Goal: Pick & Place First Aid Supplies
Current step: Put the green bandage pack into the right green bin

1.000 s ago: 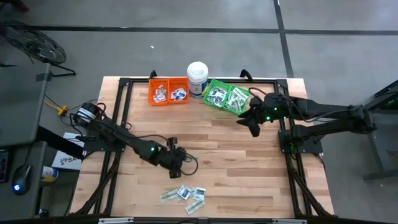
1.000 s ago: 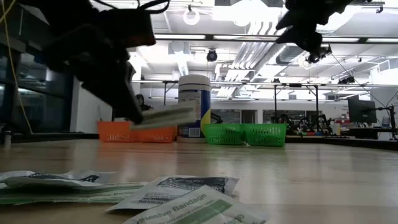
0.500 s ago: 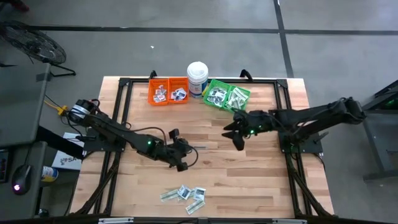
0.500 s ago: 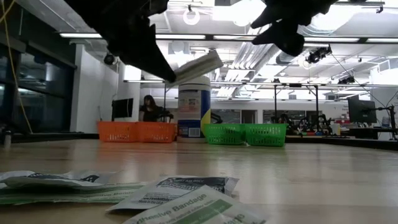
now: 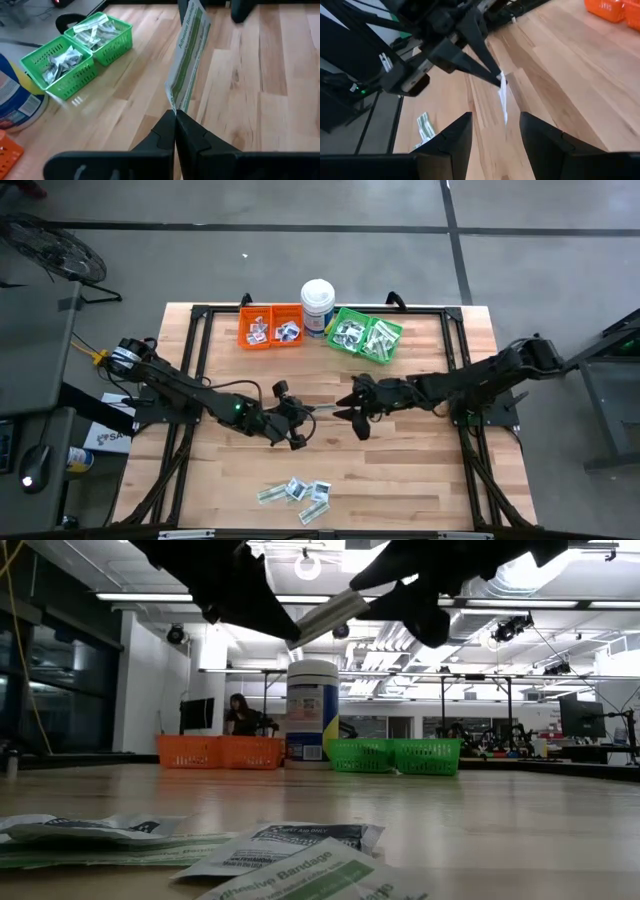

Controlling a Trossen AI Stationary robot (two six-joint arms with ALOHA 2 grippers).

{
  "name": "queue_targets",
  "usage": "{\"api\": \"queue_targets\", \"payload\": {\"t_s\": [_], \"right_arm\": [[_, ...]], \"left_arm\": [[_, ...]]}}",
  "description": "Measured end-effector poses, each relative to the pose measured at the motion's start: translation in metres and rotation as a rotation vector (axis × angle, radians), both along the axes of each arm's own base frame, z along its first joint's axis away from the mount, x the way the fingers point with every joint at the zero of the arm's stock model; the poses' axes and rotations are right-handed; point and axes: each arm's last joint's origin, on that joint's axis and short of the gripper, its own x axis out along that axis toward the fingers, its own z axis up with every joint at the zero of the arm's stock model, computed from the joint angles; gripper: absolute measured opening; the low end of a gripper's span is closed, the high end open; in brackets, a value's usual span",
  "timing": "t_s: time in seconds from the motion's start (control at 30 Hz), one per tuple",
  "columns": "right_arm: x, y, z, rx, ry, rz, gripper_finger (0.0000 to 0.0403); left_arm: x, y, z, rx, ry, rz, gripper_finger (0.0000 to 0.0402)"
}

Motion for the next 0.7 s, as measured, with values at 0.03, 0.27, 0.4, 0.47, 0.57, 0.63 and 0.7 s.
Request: {"api": "queue_targets", "payload": {"t_s": [0.03,0.27,0.4,0.47,0.57,0.63,0.7], "right_arm": [[0.0024,0.0009,-0.0030,0.000,0.000,0.000,0.0158],[0.0093,0.0038,-0.0106,-0.001,-0.010,-0.001,0.0156],[0.0093,0.0031,-0.0063,-0.003,-0.042,-0.020,0.0137],[0.0096,0.0029,-0.0053,0.003,-0.051,-0.019,0.0121],[0.0094,0.0029,-0.0060,0.008,-0.043,-0.006,0.0092],[0.0093,0.0032,-0.0061,0.011,-0.041,0.005,0.0072],[0.0093,0.0032,-0.0061,0.011,-0.041,0.006,0.0053]], "left_arm": [[0.0000,0.0000,0.0000,0.000,0.000,0.000,0.0000],[-0.0002,-0.0005,-0.0005,-0.008,0.008,-0.015,0.0000],[-0.0005,-0.0006,-0.0011,-0.010,0.016,-0.021,0.0000],[-0.0005,-0.0006,-0.0011,-0.010,0.016,-0.021,0.0000],[-0.0005,-0.0006,-0.0011,-0.010,0.016,-0.021,0.0000],[-0.0004,-0.0006,-0.0010,-0.011,0.016,-0.022,0.0000],[-0.0004,-0.0006,-0.0010,-0.011,0.015,-0.022,0.0000]]}}
